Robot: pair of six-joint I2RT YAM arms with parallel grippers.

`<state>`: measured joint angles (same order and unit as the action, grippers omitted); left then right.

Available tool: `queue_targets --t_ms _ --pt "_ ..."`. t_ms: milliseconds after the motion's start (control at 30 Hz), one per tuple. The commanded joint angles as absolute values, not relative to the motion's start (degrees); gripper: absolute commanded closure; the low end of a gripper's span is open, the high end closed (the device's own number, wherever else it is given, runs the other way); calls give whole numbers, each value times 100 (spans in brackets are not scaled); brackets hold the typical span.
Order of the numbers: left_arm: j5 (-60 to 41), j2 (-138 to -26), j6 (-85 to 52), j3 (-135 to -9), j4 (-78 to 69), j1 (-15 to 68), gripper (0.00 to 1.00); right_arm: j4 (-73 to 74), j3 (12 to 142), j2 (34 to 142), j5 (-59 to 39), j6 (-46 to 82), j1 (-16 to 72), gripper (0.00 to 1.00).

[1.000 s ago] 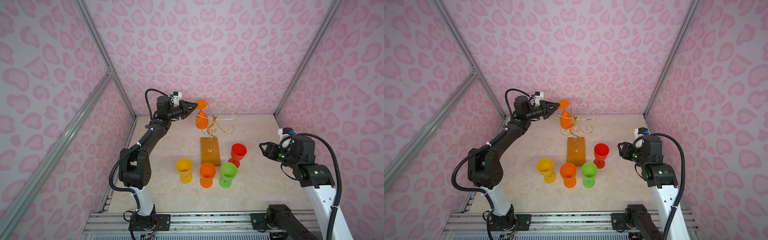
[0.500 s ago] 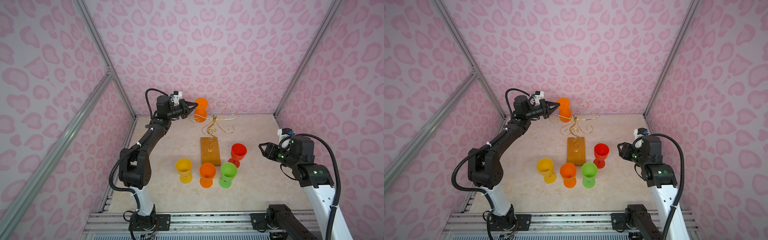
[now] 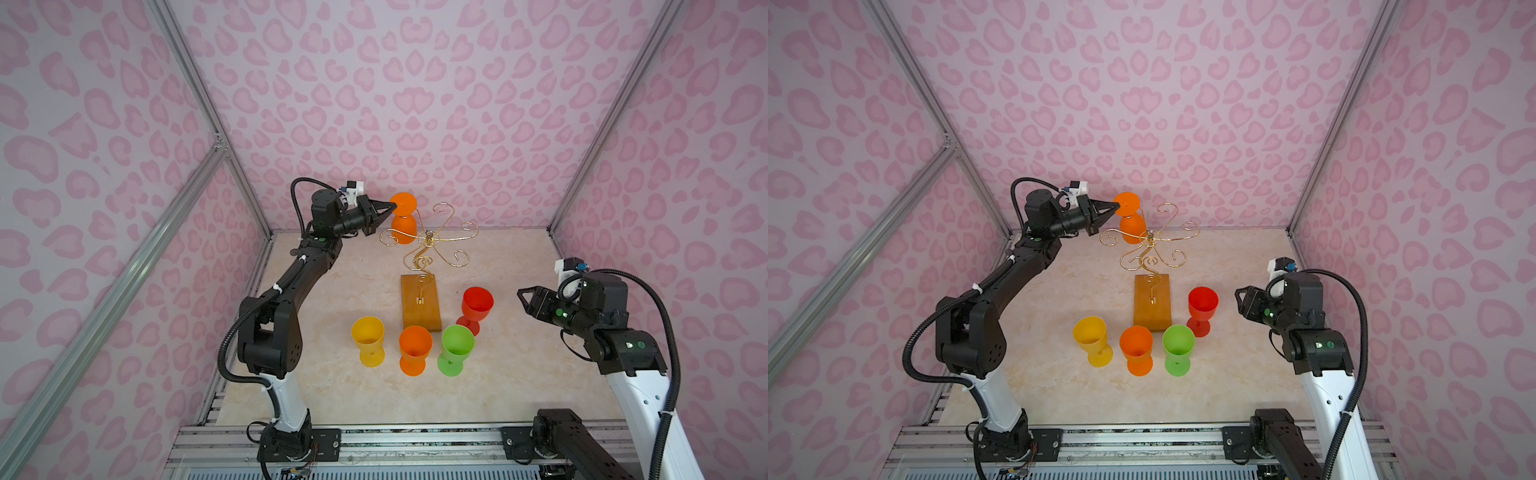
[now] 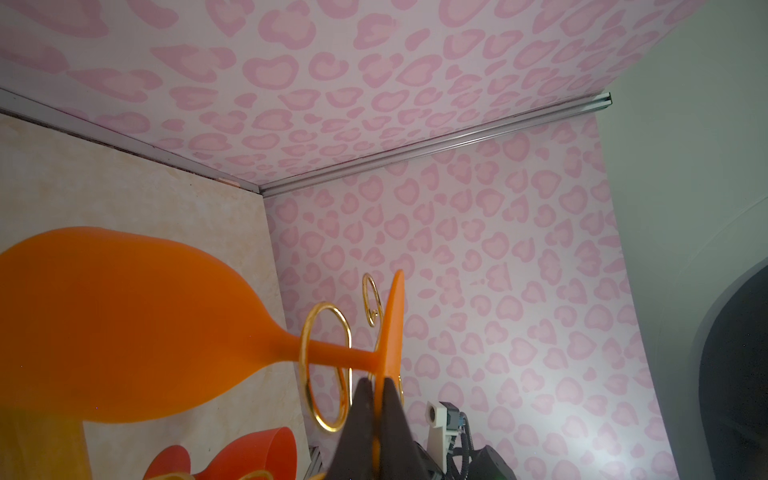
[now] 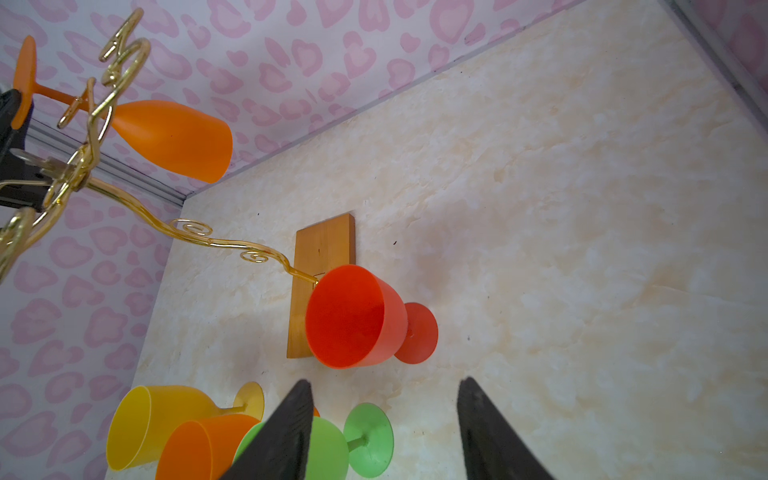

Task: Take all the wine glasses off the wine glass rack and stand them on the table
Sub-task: 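Lift the orange glass off its hook with the left gripper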

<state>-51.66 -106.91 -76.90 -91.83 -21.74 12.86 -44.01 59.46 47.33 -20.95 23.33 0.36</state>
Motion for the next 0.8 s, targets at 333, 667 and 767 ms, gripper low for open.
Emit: queue_targets --t_ms 333,667,767 --pt "-5290 -10654 -7972 -9237 -2755 1390 97 -4234 5860 4706 -2204 2332 -15 44" --pt "-5372 -10635 -7980 -9189 -2781 1504 97 -4198 5793 4676 -2241 2349 -35 44" --pt "-5360 -10635 -7978 -9185 -2775 1510 97 -4199 5791 4667 -2241 2347 -42 45"
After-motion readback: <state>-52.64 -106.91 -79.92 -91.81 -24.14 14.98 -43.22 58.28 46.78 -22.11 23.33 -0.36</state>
